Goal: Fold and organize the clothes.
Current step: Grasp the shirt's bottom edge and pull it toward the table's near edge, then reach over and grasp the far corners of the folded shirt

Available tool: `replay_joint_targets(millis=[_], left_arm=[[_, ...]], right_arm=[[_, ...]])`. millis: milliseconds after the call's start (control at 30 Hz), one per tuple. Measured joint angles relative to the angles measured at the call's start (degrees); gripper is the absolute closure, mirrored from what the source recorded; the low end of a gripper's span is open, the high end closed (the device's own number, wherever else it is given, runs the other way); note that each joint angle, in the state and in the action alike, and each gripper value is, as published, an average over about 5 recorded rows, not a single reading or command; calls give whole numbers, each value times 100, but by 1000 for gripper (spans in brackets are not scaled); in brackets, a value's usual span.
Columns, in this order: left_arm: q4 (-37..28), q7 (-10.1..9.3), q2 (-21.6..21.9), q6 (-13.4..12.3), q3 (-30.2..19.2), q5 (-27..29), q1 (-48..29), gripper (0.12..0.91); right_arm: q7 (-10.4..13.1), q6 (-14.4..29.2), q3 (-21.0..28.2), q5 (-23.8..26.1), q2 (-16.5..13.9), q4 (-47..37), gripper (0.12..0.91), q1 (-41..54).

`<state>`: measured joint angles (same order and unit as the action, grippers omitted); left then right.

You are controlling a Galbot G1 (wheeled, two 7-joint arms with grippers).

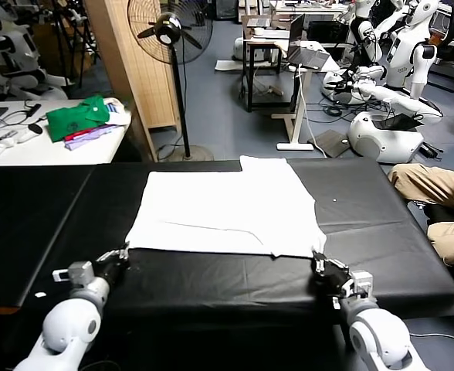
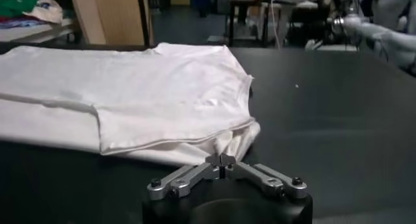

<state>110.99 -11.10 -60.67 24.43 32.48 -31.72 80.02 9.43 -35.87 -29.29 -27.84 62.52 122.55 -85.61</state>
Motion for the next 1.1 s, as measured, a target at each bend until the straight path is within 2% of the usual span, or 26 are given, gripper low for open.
replay_joint_targets(millis=[233, 333, 467, 600, 700, 767, 867, 933, 1100], left_arm=[[611, 37, 142, 67, 269, 114, 772, 903], [811, 49, 160, 57, 421, 93, 1096, 903], [1009, -17, 140, 105, 604, 60, 1396, 880], [1219, -211, 90, 230, 762, 29, 1660, 712], [1438, -383, 29, 392, 882, -22, 1891, 545], [1616, -358, -1, 452, 973, -61, 2009, 427], [1825, -150, 22, 425, 1121, -193, 2014, 291], [1867, -94, 81, 459, 1176, -365, 1850, 248], [1544, -113, 303, 588, 985, -844, 853, 233]], right_arm=[[-122, -248, -30, 102, -6, 222, 894, -407], [-229, -352, -36, 182, -5, 321, 798, -508], [-265, -475, -129, 178, -76, 502, 571, -658], [-247, -501, -341, -90, -180, 776, 372, -738], [-174, -476, -540, -418, -241, 955, 271, -634], [-154, -440, -623, -576, -278, 994, 237, -468], [-176, -347, -631, -587, -337, 905, 228, -50], [-157, -230, -550, -532, -378, 716, 227, 318], [-111, 197, -36, -535, -414, -173, 227, 1461]])
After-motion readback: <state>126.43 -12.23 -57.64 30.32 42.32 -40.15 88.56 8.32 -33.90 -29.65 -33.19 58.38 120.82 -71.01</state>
